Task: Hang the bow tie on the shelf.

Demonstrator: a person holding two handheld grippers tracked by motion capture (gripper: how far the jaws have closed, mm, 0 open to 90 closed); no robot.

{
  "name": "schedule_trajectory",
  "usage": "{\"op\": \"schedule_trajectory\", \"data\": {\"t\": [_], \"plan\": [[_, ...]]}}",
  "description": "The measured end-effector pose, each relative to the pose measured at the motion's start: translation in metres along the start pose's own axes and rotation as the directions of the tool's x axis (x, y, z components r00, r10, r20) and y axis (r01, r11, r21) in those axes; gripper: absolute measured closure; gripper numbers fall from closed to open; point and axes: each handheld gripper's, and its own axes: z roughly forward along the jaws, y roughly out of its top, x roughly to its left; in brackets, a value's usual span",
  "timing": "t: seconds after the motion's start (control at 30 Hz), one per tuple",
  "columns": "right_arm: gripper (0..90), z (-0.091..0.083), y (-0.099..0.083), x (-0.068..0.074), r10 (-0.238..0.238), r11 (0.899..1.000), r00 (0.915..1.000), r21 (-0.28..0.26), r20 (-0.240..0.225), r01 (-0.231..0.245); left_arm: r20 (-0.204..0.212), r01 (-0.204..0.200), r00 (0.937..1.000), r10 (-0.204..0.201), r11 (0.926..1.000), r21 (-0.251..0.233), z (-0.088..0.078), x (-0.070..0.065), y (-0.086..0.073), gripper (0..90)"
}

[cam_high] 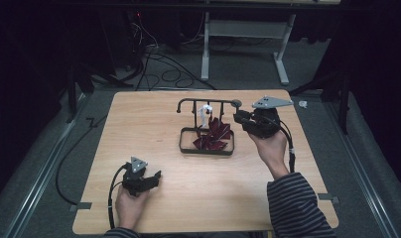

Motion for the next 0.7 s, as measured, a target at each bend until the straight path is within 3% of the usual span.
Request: {"op": "schedule_trajectory", "data": {"t": [0.17,0.7], "plan": [[72.9,-0.004,-0.002,-0.001,-0.005,1.000,1.0000,-0.007,-0.002,0.005,0.000,0.000,1.0000,0.000,1.0000,0.000,0.000,0.000,0.000,31.6],[71.5,-0.023,-0.021,-0.014,0.048,0.999,0.9988,-0.026,0.006,-0.048,-0.005,-0.006,1.0000,0.006,1.0000,0.002,0.000,-0.001,0.000,31.5]]}}
